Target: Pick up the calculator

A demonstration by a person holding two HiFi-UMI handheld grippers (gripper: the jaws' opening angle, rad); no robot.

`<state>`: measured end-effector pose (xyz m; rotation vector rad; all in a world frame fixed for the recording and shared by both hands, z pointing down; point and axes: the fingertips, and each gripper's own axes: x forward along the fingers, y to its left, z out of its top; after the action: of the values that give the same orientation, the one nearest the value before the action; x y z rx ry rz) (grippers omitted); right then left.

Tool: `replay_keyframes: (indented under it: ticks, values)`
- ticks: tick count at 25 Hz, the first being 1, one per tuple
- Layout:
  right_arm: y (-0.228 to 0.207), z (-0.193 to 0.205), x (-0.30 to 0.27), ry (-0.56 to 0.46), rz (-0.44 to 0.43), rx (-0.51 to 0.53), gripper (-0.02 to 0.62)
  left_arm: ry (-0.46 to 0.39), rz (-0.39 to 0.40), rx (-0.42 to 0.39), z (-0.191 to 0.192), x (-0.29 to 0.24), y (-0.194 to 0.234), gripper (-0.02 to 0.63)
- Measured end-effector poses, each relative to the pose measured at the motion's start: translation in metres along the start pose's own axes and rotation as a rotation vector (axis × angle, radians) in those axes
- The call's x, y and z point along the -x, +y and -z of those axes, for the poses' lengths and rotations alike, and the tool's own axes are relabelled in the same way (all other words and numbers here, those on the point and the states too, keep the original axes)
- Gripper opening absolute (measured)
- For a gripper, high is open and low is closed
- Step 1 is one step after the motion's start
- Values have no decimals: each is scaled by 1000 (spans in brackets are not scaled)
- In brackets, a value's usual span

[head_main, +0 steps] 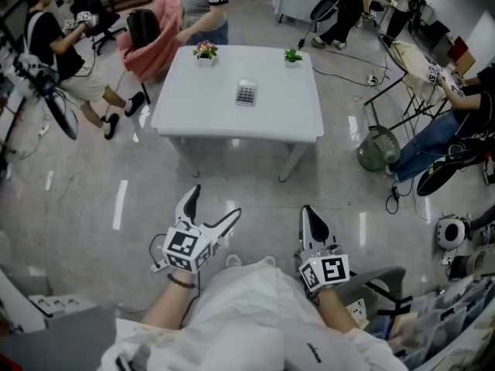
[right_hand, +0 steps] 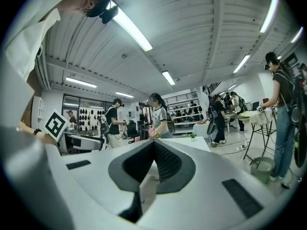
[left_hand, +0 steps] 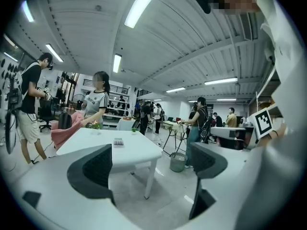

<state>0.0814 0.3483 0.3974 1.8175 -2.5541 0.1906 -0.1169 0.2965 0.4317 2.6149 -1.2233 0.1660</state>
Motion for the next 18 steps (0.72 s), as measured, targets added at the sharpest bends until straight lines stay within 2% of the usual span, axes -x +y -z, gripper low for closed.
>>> replay_keyframes:
  ticks: [18]
  values:
    - [47, 9, -17, 20, 12, -4, 17, 18, 22, 28, 13, 27, 34, 485]
